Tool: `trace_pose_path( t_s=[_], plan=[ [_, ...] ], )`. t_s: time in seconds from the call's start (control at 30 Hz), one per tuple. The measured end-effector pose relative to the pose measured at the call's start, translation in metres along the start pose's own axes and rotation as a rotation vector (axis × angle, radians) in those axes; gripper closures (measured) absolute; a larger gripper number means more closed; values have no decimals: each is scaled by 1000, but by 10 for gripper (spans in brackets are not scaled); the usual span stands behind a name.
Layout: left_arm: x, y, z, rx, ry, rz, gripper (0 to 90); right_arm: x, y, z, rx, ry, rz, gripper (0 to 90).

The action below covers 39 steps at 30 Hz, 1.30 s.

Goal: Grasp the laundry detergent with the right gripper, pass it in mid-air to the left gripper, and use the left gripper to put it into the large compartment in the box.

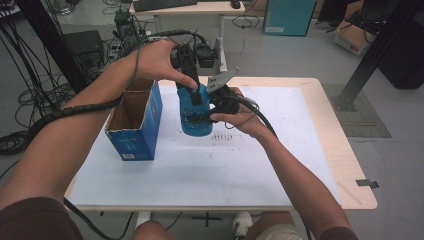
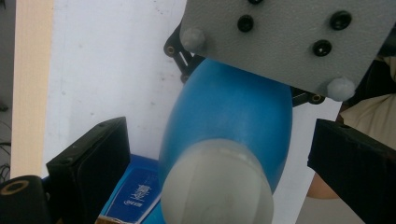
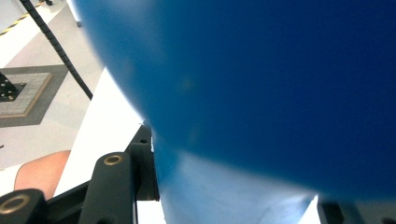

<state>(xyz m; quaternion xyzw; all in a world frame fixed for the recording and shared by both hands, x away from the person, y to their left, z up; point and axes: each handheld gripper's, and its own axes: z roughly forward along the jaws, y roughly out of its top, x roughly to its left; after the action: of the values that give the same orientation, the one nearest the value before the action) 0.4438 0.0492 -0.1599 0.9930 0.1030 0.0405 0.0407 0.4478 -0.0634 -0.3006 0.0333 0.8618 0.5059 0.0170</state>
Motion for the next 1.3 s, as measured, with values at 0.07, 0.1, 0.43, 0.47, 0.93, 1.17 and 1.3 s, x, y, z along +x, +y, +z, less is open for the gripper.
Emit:
trace_pose_path(
  t_s=[0.07, 0.1, 0.43, 0.47, 0.93, 1.17, 1.3],
  plan=[
    [0, 0, 0, -3, 3, 7, 60, 0, 1, -1, -5, 0, -4, 436],
    [0, 0, 0, -5, 11, 7, 60, -1, 1, -1, -5, -2, -10, 436],
    [0, 2, 3, 12, -6, 8, 55, 0, 1, 0, 1, -1, -10, 435],
    [0, 2, 3, 14, -5, 9, 55, 0, 1, 0, -1, -1, -13, 435],
    [2, -1, 10, 30, -14, 19, 49, 0, 3, -1, -1, 5, -14, 436],
    [1, 0, 11, 31, -12, 21, 49, 0, 3, -2, 3, 4, -16, 436],
    [0, 0, 11, 30, -8, 24, 49, 0, 3, -3, 0, 2, -9, 435]
  ],
)
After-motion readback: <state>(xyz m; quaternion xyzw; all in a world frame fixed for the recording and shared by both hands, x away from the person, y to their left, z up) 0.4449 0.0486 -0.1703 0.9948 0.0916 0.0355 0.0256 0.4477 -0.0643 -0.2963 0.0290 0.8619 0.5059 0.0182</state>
